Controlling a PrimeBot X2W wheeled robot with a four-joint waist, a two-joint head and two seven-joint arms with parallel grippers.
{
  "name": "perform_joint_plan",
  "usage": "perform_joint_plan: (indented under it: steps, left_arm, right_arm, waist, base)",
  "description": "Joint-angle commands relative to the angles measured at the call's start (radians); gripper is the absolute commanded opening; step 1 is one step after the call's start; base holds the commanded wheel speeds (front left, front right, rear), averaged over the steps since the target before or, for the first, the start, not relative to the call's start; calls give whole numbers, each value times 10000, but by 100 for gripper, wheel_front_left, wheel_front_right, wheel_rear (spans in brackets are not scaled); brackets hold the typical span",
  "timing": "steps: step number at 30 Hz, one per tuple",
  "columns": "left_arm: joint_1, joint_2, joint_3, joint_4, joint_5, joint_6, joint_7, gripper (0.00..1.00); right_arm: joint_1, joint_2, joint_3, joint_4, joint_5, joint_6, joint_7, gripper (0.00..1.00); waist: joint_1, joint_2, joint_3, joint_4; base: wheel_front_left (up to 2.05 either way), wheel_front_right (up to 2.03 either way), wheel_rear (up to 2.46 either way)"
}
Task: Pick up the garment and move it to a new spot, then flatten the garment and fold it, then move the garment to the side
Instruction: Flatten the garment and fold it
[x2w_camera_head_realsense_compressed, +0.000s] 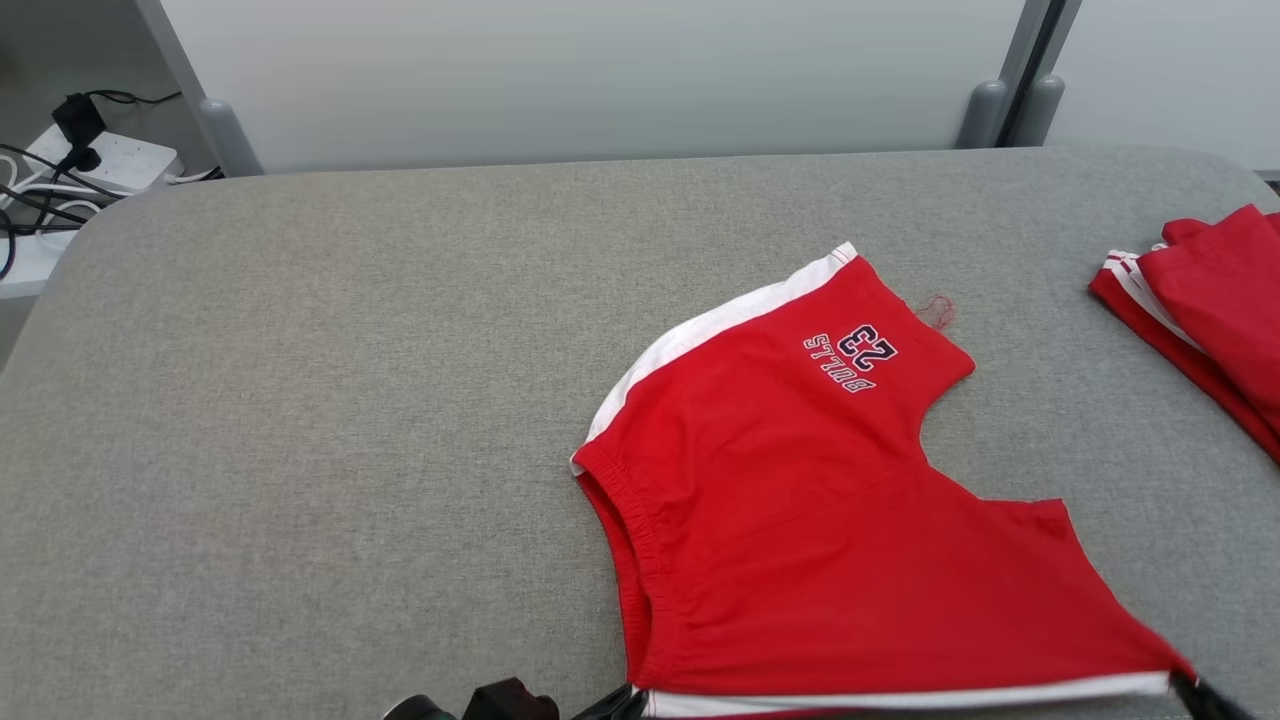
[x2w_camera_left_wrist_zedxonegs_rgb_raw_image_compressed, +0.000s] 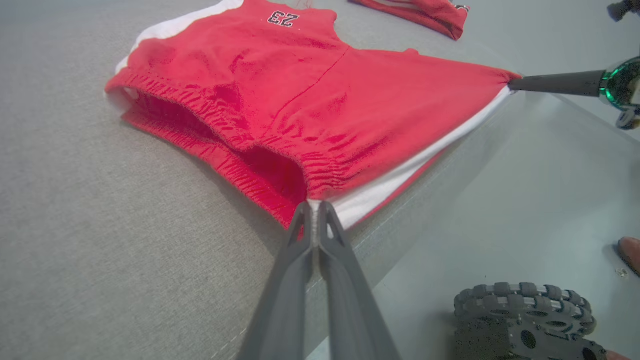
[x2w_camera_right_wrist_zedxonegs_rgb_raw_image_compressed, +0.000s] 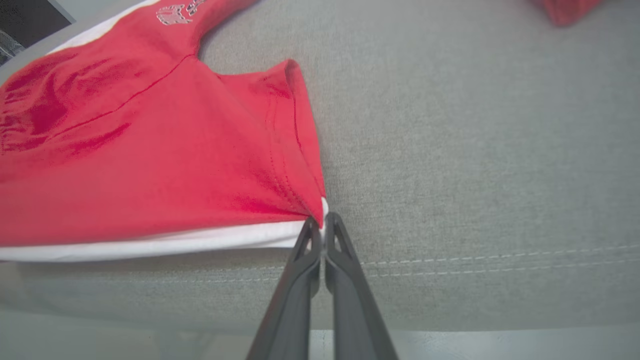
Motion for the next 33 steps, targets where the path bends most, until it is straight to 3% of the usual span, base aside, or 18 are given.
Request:
perform_joint_plan:
  steps: [1,2,5,8,16,24,33]
  left_arm:
    - [-158,164,449,-450,-195,107,43,0]
    - [9,195,630,-1038,-574,168,339,0]
    - [-168,414,692,-1460,-492,284,762,0]
    - [-625,274,853,-1633,-572,383,894,0]
    - [-2561,-428,1370,-363,-857,482,763,0]
    - [-4259,-807,1416,1445,-725,306,112,0]
    - [-5652,-1047,1405,3051,-432,357,-367,0]
  right_arm:
    - [-45,-585,-238,-255,-153,-4,-26,0]
    - [-167,-429,-793,-637,-547,-4,114,0]
    - [-760,-120,-1228,-944,-1504,-4,640,0]
    - [-1658,271,-1482,-1055,-2183,-4,1137,0]
    - [-4795,1239,-1641,144,-3837,-4,1627,0]
    - [-7498,1296,-652,2066,-5097,-4,1347,0]
    - [-9799,1470,874,4024,-5221,-4,750,0]
  waist:
    - [0,0,6,-25]
    - [0,0,29,-114]
    - [0,0,101,-184]
    - [0,0,239,-125]
    - [0,0,1012,381]
    - [0,0,1900,909]
    - [0,0,2661,1263]
  base:
    - [0,0,0]
    - [0,0,0]
    - [0,0,0]
    - [0,0,0]
    - [0,0,0]
    - [0,0,0]
    - [0,0,0]
